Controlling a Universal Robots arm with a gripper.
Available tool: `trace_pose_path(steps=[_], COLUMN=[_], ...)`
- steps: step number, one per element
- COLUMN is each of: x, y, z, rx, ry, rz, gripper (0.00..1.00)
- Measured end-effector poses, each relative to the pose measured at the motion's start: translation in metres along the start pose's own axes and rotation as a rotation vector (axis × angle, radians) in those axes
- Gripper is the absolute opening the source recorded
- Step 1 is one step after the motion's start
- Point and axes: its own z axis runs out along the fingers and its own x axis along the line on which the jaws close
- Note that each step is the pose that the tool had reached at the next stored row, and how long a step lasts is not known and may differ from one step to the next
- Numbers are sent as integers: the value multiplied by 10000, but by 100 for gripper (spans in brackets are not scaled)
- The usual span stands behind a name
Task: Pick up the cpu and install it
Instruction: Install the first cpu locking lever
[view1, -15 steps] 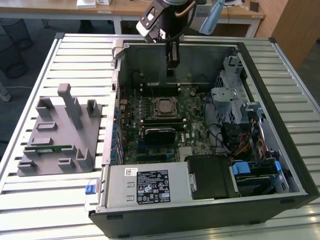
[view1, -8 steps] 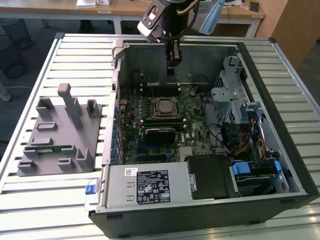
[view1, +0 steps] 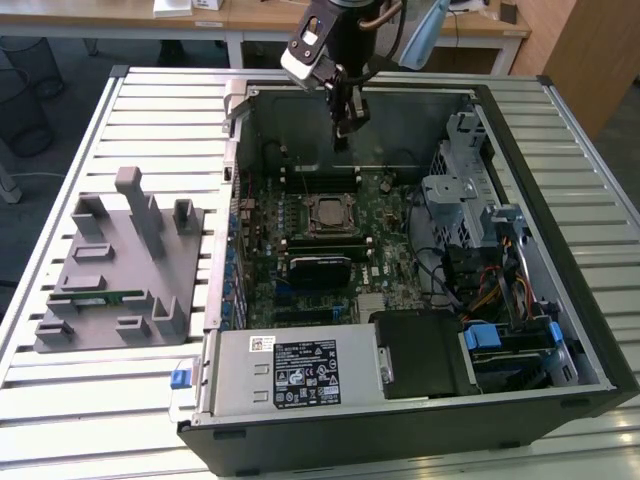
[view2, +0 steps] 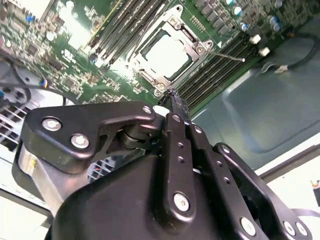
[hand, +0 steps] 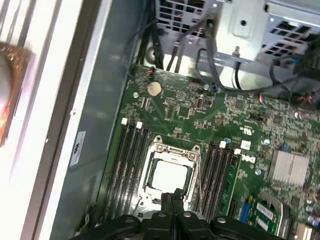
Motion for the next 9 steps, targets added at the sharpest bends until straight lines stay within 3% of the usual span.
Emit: trace_pose_path(steps=[9], x=[0], y=[0], z=[16], rx=[16], ry=[53], rz=[-1618], gripper=[11])
